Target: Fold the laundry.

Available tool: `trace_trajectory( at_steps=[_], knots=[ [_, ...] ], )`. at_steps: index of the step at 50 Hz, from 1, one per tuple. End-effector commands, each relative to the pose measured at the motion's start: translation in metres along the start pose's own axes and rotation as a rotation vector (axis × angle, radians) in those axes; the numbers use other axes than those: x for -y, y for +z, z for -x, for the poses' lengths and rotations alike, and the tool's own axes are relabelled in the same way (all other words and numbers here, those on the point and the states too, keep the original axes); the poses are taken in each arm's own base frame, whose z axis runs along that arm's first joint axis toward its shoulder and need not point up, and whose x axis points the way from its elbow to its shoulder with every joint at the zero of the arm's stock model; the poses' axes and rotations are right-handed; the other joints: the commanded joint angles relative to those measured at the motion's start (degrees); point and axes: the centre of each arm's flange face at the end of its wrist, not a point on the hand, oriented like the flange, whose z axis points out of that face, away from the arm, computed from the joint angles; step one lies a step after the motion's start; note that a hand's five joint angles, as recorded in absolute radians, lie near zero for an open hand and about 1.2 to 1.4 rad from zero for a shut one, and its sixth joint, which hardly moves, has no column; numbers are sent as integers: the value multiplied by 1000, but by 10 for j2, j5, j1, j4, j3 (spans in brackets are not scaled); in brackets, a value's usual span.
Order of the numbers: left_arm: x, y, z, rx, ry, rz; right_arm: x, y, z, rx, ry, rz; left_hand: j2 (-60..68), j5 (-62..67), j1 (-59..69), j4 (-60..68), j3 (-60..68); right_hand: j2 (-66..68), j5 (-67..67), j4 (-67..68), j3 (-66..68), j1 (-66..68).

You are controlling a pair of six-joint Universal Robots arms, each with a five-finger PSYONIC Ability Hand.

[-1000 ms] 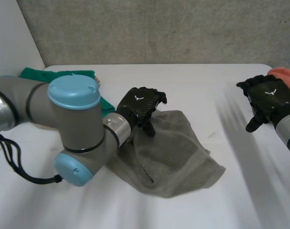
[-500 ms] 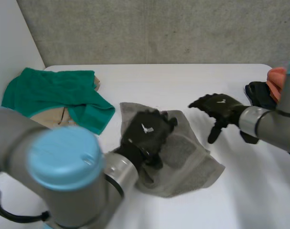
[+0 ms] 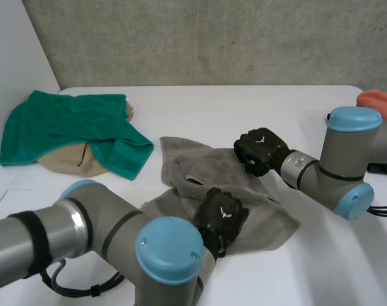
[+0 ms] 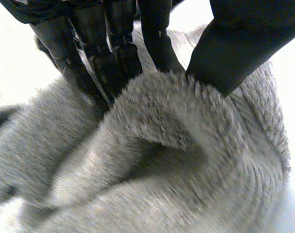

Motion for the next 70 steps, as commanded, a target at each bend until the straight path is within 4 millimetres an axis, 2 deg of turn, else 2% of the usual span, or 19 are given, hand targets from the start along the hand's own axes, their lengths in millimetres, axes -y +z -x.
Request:
trace_trajectory(
  at_steps=[1, 5, 8, 12, 20, 23, 24, 27, 29, 33, 39, 43, 50, 58, 61, 62, 66, 67, 70],
  knots=[
    [66, -26, 48, 134, -41, -201, 18, -8, -17, -89, -20, -10, 120, 143, 135, 115, 124, 126, 139, 116, 121, 161],
    [90, -43, 82, 220, -59, -269, 45, -27, -49, -243, -47, -29, 120, 143, 135, 115, 124, 126, 139, 116, 121, 161],
    [93, -49, 104, 270, -56, -275, 65, -46, -64, -307, -60, -41, 120, 143, 135, 115, 124, 126, 139, 116, 121, 161],
    [77, -47, 114, 297, -15, -210, 67, -56, -50, -214, -27, -3, 120, 143, 135, 115, 124, 126, 139, 116, 121, 161],
    [61, -46, 122, 314, 10, -158, 58, -63, -45, -185, 11, 62, 120, 143, 135, 115, 124, 126, 139, 116, 121, 161],
    [58, -49, 114, 275, 4, -158, 59, -67, -48, -210, 5, 68, -172, -150, -158, -178, -169, 126, 139, 116, 121, 161],
    [58, -50, 99, 212, -5, -175, 60, -68, -50, -224, 5, 68, -382, -360, -367, -387, -378, 126, 139, 116, 121, 161],
    [58, -52, 80, 122, -25, -195, 62, -75, -63, -280, 2, 80, -436, -414, -422, -441, -433, 126, 139, 116, 121, 161],
    [44, -44, 59, 32, -39, -172, 62, -79, -67, -296, 1, 85, -438, -416, -423, -443, -434, 126, 139, 116, 121, 161],
    [23, -30, 32, -81, -29, -135, 55, -82, -65, -295, -2, 111, -431, -409, -417, -436, -428, 126, 139, 116, 121, 161],
    [15, -11, 14, -151, -6, -125, 38, -85, -61, -282, -35, 176, -376, -354, -361, -381, -372, 126, 139, 116, 121, 161],
    [9, -4, 10, -175, -9, -77, 31, -86, -57, -269, -45, 195, -354, -332, -339, -359, -350, 126, 139, 116, 121, 161],
    [5, -8, 0, -232, -4, 7, 24, -86, -58, -269, -38, 210, -340, -318, -326, -346, -337, 126, 139, 116, 121, 161],
    [-4, 5, -4, -235, -4, 33, 14, -85, -55, -257, -22, 236, -171, -149, -156, -176, -167, 126, 139, 116, 121, 161],
    [-5, 9, -2, -210, -5, 37, 14, -85, -56, -260, -21, 236, 86, 108, 100, 81, 90, 126, 139, 116, 121, 161],
    [-4, 9, 1, -194, -3, 38, 15, -86, -57, -264, -24, 235, 120, 142, 134, 115, 124, 126, 139, 116, 121, 161],
    [8, 11, 18, -54, -1, 25, 19, -88, -60, -278, -29, 230, 120, 143, 135, 115, 124, 126, 139, 116, 121, 161],
    [24, 6, 33, 37, -7, -8, 20, -88, -61, -280, -29, 230, 120, 143, 135, 115, 124, 126, 139, 116, 121, 161],
    [53, -7, 56, 141, -33, -80, 24, -93, -71, -313, -36, 224, 120, 143, 135, 115, 124, 126, 139, 116, 121, 161]
  ],
)
